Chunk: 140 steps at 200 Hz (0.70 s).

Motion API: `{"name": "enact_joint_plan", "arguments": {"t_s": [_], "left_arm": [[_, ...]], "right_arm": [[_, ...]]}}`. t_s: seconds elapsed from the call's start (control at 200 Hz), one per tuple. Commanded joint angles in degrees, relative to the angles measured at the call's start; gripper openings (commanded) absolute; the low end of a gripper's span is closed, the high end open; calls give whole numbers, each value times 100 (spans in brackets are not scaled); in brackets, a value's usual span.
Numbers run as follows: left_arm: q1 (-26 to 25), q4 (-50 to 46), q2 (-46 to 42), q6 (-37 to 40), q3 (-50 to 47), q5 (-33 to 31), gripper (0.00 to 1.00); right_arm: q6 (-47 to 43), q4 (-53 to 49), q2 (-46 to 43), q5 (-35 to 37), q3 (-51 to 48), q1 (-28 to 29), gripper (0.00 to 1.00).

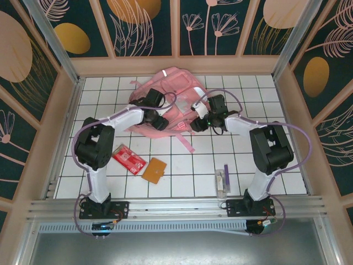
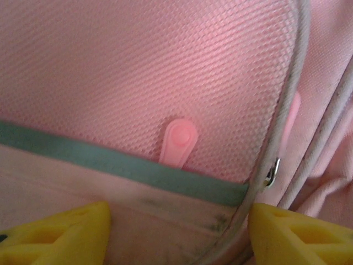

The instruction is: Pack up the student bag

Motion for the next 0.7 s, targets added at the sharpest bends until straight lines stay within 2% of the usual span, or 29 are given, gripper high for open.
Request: {"name": "enact_joint_plan", "arguments": {"t_s": [0.0,0.155,0.245,0.355,0.435,0.566,0.696], "left_arm": [[-44,96,378,155,370,-871,60],[-100,172,347,246,223,-812,46],[-115,332,87,221,36,-649,23],[-115,545,-355,90,-97,-376,0],[-115,556,-617,-65,-30,-50,0],[-115,493,-858,-194,132,342,0],[-113,375,-924,-309,358,585,0]], "right_arm": [[-614,-482,264,-601,362,-82,46],[-1358,-683,691,-642,623,-229,45],[-1580,-532,896,-867,690,-314,43],[-1850,-609,995,-964,834,-330,37],[-1871,-624,939,-1165,908,-382,36],[-1871,-69,709,-1382,666,-420,37],[-1834,512,706,-1116,503,-396,43]]}}
